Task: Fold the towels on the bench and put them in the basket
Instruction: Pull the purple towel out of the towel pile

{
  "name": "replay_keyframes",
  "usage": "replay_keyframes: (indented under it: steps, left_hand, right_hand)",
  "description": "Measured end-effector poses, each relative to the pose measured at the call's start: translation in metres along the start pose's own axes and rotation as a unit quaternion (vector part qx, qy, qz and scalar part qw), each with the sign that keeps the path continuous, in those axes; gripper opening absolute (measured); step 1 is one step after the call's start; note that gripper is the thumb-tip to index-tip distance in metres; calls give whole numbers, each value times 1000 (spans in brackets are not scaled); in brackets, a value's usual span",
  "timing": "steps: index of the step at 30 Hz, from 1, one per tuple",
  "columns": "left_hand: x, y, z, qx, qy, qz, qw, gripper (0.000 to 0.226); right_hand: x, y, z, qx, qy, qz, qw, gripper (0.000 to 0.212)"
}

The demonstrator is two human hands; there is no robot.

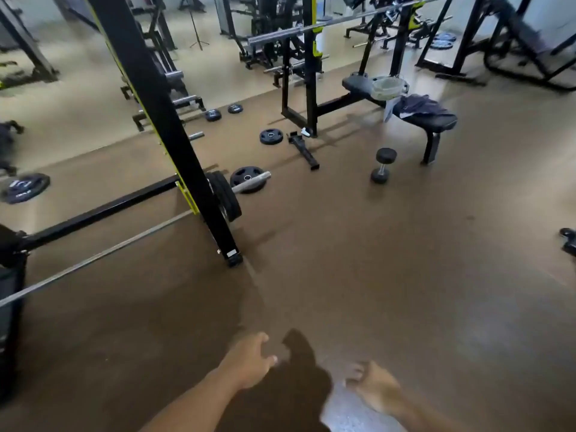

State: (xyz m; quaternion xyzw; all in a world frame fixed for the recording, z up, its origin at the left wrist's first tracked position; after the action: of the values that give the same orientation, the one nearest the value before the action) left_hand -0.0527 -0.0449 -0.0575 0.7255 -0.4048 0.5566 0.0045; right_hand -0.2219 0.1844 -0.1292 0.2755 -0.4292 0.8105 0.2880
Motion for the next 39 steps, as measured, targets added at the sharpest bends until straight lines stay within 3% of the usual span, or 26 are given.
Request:
replay_keyframes:
  steps: [4,9,15,19,23,25,27,31,39]
  left_hand:
    - [17,34,-69,-38,-17,-22,999,61]
    - [20,76,-141,-67,-21,-36,997,54]
    - [21,142,-205,-103,-21,-20,994,52]
    - [29,205,-243,-131,-35,-19,991,51]
    - [42,280,-289,-178,-26,-14,984,50]
    - [47,312,-315,-205,-12,-3,979,49]
    - [48,340,-340,-244,22,13,970,48]
    - [38,385,-392,-281,63,40,957,46]
    - [-9,451,-520,-299,64,62,950,47]
  right_hand:
    - [47,21,-8,-28,38,-27,998,9]
    - [83,48,-9,-46,90,-47,994,12]
    - [105,94,-15,-94,162,-53,981,57]
    - [134,153,-3,-109,183,-67,975,36]
    - [182,210,18,-128,194,-115,966,32]
    - [203,235,28,-140,208,-120,961,47]
    - [225,261,31,-154,229,-137,951,80]
    - [276,292,36,-175,194,-170,950,44]
    - [357,367,-29,-187,179,-165,952,51]
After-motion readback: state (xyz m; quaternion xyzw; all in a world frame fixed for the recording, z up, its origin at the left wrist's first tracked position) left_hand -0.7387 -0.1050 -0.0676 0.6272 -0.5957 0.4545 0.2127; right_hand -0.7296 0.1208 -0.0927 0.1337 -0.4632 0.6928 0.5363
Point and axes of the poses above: each hand's wrist, its own y-axis towards the middle knuckle, its own x-axis out of the back of the hand, z = x × y, the point moved 9 cm from there along y, towards the middle knuckle, and after that the axes turned 15 degrees about -z, right-handed, at the moved point
